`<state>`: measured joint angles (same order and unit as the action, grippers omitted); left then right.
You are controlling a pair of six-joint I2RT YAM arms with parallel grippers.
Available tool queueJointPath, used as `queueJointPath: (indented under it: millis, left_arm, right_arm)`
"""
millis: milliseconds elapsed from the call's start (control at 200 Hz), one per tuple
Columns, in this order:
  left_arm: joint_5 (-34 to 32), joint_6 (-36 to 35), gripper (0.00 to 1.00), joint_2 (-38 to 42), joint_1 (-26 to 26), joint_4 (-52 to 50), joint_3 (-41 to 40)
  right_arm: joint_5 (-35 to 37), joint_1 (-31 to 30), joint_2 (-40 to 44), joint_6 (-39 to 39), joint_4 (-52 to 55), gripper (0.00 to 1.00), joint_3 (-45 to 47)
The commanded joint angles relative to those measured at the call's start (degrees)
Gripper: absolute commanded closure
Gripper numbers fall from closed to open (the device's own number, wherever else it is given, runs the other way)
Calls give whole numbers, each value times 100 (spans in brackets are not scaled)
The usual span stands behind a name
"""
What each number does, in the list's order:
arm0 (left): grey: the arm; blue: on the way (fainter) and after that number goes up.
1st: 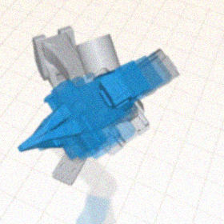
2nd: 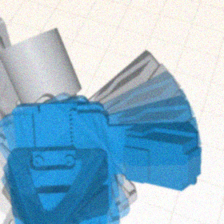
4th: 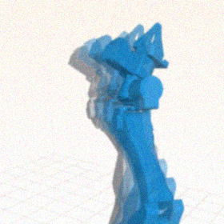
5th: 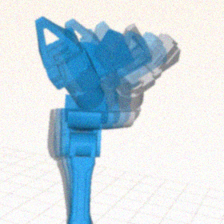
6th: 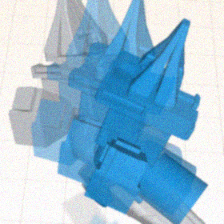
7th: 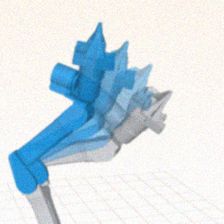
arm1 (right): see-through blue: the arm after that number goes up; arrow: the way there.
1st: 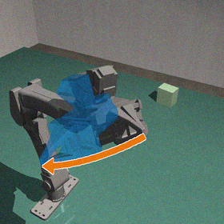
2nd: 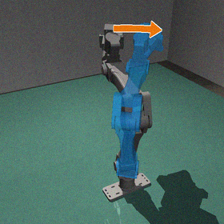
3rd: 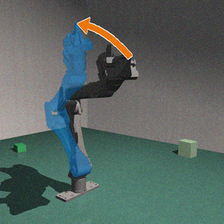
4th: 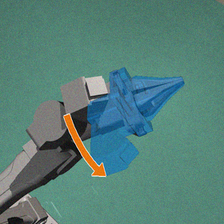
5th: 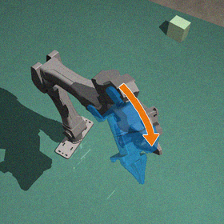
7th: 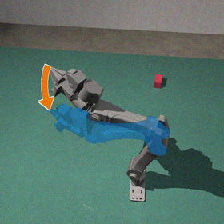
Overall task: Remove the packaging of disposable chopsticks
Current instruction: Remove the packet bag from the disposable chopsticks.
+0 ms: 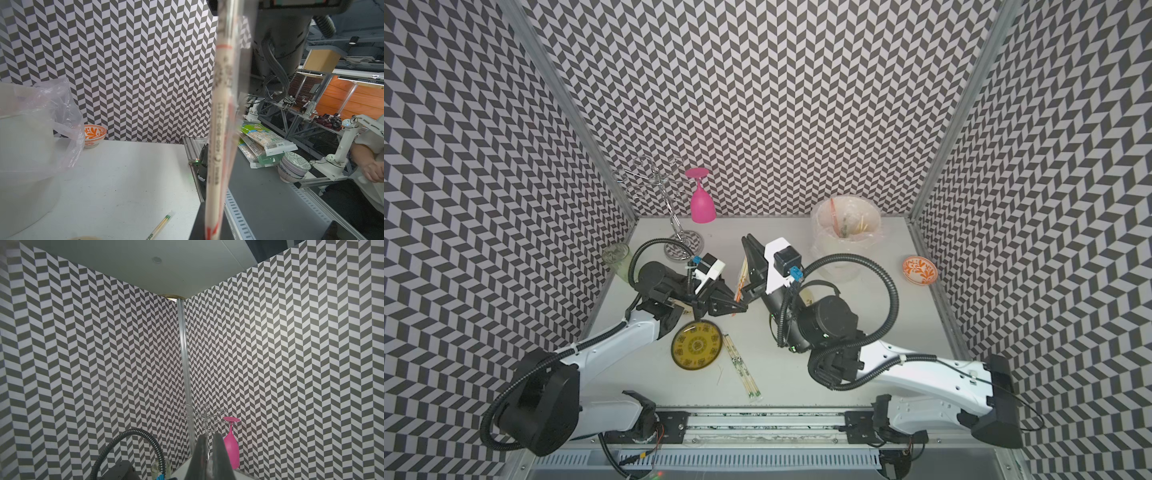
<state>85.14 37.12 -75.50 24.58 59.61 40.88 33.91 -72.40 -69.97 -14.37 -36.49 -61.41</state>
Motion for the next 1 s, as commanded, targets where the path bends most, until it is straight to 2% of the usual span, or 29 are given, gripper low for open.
queueJointPath:
  millis: [0,75,190,280,345,436,491,571,626,681,806,841,901,996]
  left_arm:
    - [-1059,1196,100,110,-9,1800,359]
    - [-1020,1102,100,95,41,1611,398]
    - [-986,951,100,94,100,1377,412]
    - [-1049,899,100,98,92,1298,402]
    - [-1125,820,100,88,92,1115,437]
    - [-1219,845,100,96,87,1157,413]
    - [-1300,847,100,117,73,1158,389]
    - [-1546,871,100,130,-7,1144,328]
    - [-1819,978,100,71,-112,1177,286]
    - [-1903,1279,100,-35,-210,1555,265]
    - [-1996,2797,100,-520,-431,3475,214]
    - [-2000,3147,100,-682,-525,3975,216]
    - [-2239,3730,100,-932,-707,4640,214]
    - [-2287,3789,100,-1042,-855,4615,243]
  right_arm:
    - [167,-298,-1081,-49,2247,100,667]
    - [542,-443,-1484,-643,2010,100,545]
    - [1700,-477,-2104,-1269,1607,100,248]
    - [1711,-374,-2081,-1101,1626,100,59]
    - [1722,-373,-2205,-1434,1507,100,76]
    - [2225,-372,-2490,-1899,996,100,433]
    - [2283,-346,-2390,-1737,856,100,620]
    - [2175,-297,-2252,-820,2097,100,199]
    - [2233,-369,-2234,-910,2090,100,181]
    - [2266,-506,-2204,-1379,1519,100,502]
    - [2368,-672,-2406,-2492,-106,100,1484]
    - [2364,-692,-2394,-2311,-10,100,1524]
    - [2242,-721,-2320,-1578,832,100,1305]
    - [2159,-777,-2126,-1225,960,100,1324]
